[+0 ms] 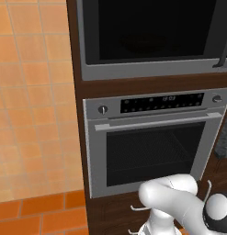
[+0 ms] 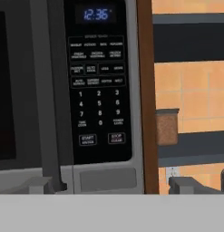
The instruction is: Open the microwave, place the bowl with waffle inside the microwave, then close the microwave door and turn it on.
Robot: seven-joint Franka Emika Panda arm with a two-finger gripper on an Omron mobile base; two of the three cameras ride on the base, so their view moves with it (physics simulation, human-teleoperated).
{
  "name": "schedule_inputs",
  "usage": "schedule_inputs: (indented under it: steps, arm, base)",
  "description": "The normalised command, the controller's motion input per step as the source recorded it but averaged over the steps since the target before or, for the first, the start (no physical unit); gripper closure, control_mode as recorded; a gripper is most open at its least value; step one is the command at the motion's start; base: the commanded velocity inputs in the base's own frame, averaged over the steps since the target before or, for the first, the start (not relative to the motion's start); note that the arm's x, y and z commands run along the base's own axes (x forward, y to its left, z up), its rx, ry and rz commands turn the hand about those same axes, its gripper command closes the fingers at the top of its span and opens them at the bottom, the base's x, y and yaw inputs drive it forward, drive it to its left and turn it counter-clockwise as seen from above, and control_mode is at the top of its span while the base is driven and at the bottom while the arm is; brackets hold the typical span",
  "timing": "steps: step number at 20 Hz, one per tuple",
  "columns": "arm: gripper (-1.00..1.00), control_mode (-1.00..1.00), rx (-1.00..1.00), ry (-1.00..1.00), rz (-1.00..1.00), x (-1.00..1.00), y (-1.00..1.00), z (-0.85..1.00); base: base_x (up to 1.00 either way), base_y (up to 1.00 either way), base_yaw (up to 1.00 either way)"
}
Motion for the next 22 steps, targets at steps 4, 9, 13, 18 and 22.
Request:
schedule_inputs:
  steps: [4, 9, 13, 18, 22]
  arm:
    - [-1.0, -1.0, 0.0, 0.0, -0.08, 0.46, -0.08, 0.06]
    - [-1.0, -1.0, 0.0, 0.02, 0.0, 0.51, -0.06, 0.03]
    - [-1.0, -1.0, 0.0, 0.03, 0.0, 0.26, -0.23, 0.0]
    - [-1.0, -1.0, 0.0, 0.05, 0.0, 0.22, -0.17, 0.0]
    - [-1.0, -1.0, 0.0, 0.02, 0.0, 0.16, -0.17, 0.0]
  base:
    - [0.0, 0.0, 0.0]
    - [0.0, 0.0, 0.0]
    - [0.0, 0.0, 0.0]
    - [0.0, 0.0, 0.0]
    - [0.0, 0.0, 0.0]
